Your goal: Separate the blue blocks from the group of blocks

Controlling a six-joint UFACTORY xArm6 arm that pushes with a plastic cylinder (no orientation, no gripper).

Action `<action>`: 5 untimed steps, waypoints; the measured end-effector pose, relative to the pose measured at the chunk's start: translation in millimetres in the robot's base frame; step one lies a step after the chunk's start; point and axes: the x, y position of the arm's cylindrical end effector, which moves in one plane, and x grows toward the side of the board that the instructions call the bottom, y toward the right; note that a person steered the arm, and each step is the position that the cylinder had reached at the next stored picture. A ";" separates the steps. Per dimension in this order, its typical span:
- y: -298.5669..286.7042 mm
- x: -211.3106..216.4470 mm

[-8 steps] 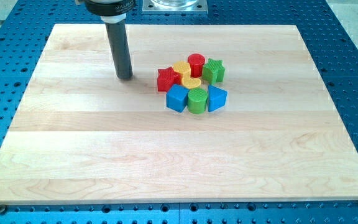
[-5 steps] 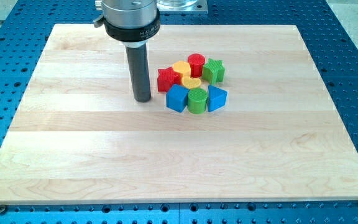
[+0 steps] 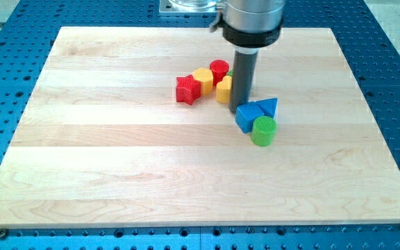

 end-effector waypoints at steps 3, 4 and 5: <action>-33.4 -26.4; -33.4 -37.1; -32.6 -58.8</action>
